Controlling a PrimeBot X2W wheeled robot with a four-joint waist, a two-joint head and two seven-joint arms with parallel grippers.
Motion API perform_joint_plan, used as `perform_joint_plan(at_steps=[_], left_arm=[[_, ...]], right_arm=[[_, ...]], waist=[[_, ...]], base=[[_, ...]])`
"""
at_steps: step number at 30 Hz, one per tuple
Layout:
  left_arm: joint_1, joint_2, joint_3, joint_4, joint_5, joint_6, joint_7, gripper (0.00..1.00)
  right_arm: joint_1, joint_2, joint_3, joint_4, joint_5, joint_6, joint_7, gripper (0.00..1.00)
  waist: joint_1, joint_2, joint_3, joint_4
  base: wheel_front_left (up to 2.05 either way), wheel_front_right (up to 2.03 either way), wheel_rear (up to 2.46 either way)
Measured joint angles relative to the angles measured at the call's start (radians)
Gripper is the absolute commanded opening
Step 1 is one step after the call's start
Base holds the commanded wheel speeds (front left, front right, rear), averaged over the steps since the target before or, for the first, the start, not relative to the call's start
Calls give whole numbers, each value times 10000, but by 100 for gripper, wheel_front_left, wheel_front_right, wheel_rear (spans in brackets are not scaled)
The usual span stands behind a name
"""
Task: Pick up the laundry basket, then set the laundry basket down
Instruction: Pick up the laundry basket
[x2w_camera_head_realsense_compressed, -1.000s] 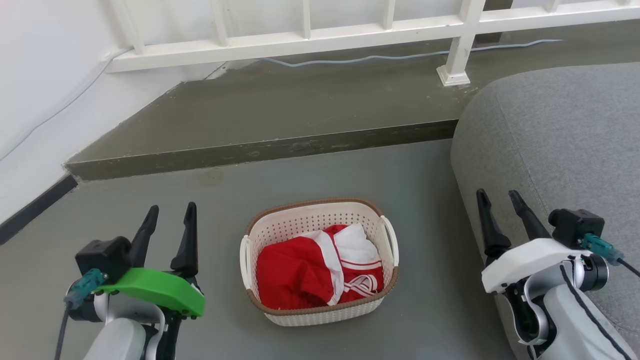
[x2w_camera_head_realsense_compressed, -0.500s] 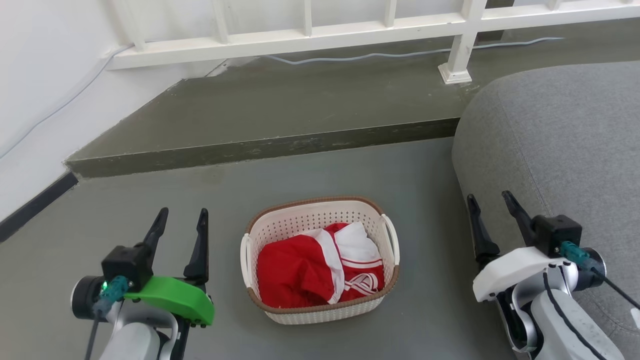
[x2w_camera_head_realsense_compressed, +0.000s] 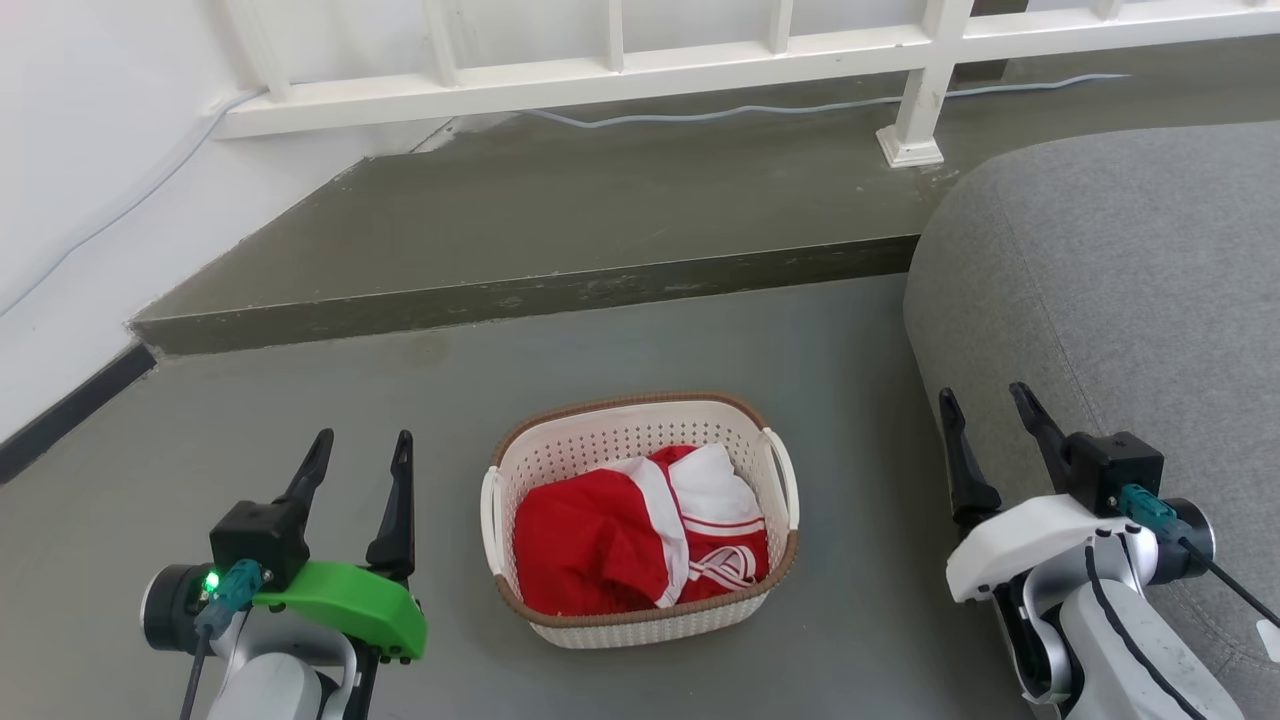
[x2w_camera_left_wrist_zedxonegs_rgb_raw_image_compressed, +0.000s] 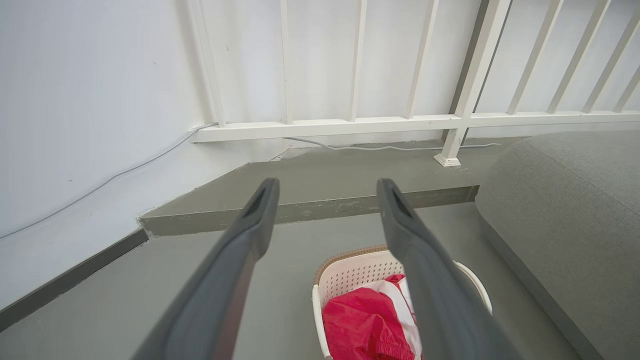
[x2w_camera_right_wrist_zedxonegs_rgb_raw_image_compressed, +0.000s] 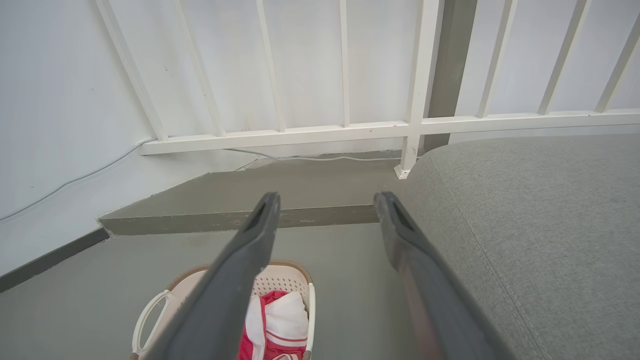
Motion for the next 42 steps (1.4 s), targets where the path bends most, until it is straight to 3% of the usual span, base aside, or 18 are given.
perform_joint_plan(at_steps=[22, 42], left_arm=[[-5, -146, 92, 173, -119, -2, 0, 100], [-279, -276, 73, 98, -207, -113, 0, 100]], right_arm=[[0, 134, -77, 94, -167, -58, -2, 100], [-304, 391, -63, 157, -261, -59, -2, 100]], waist=[[0, 0, 311, 26], [0, 0, 1549, 79]], base=[[0, 0, 0], [0, 0, 0]])
